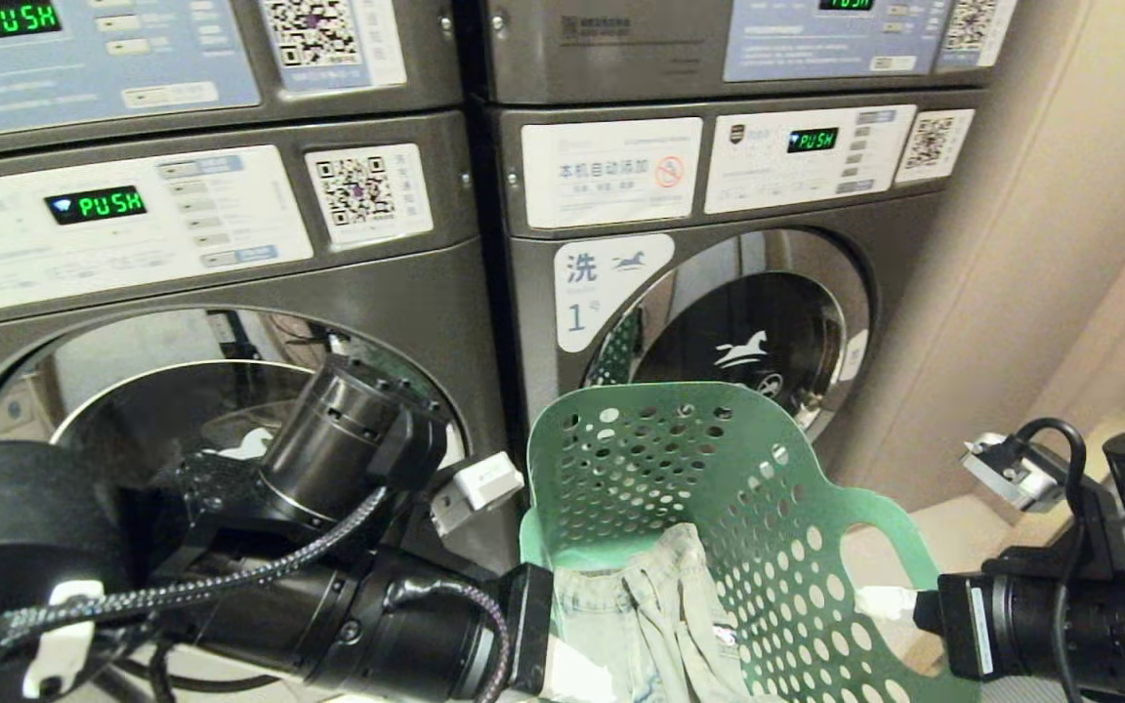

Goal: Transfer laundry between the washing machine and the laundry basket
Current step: Pick up the clothes basket and put it beside the washing machine

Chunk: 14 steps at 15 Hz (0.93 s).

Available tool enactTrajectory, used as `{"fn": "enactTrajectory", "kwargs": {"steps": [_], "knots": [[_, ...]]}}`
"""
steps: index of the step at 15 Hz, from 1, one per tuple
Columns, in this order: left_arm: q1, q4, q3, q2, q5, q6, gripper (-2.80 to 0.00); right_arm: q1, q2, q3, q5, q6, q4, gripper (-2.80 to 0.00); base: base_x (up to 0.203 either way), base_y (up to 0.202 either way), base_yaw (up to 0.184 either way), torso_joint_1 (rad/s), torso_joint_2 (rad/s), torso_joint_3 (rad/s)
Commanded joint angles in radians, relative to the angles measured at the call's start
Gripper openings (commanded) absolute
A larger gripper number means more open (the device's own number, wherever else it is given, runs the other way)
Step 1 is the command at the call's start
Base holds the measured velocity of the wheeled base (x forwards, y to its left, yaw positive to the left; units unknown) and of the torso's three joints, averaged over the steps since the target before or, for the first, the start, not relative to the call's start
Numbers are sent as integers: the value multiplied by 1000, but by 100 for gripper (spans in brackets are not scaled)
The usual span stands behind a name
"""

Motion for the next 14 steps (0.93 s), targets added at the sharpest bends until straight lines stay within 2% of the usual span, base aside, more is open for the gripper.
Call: {"fn": "enactTrajectory", "kwargs": {"steps": [1, 9, 14], "knots": [[-1, 0, 10, -5, -3, -5, -280, 0, -1, 0, 1, 2, -1, -280, 0, -11, 176, 2, 2, 5], [-1, -1, 16, -2, -3, -5, -280, 0, -18, 16, -4, -16, -1, -280, -1, -9, 168, 3, -1, 2], [-1, -1, 19, -2, -3, -5, -280, 0, -33, 45, -3, -17, -1, -280, 0, 0, 17, 1, 1, 0]]}}
